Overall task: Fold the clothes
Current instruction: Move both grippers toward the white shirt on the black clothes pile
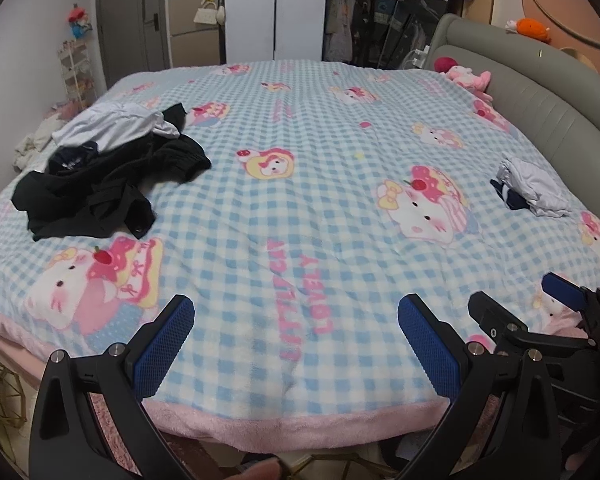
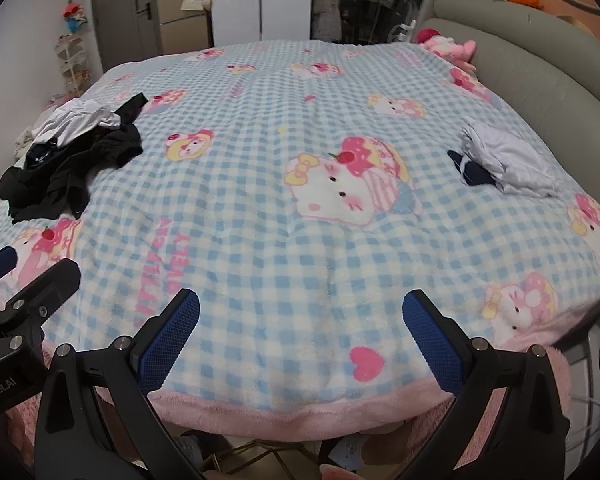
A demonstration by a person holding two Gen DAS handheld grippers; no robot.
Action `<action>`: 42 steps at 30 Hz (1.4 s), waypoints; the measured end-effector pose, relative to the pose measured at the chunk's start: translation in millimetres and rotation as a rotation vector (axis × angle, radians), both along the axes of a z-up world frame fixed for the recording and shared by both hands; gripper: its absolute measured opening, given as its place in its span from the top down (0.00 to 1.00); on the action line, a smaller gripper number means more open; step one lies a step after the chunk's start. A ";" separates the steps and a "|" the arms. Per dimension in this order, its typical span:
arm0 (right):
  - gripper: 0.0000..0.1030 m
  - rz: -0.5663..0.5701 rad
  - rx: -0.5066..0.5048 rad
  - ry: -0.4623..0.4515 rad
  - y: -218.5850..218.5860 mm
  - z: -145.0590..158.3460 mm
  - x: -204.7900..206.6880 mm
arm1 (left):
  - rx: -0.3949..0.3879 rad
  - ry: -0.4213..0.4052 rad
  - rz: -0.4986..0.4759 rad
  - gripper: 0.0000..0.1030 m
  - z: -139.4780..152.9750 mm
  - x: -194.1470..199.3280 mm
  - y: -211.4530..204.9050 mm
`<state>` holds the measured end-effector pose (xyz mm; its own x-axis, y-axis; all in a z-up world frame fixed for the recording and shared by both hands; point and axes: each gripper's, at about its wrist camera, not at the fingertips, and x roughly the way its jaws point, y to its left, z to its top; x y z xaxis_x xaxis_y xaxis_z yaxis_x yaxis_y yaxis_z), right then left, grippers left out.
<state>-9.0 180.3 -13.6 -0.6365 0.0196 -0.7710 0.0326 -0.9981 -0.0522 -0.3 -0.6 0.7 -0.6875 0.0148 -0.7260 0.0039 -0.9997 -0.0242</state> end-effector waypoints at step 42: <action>0.03 0.530 -0.101 0.040 -300.7 22.9 -218.2 | 0.188 0.020 0.398 0.35 -8.2 -152.5 -298.9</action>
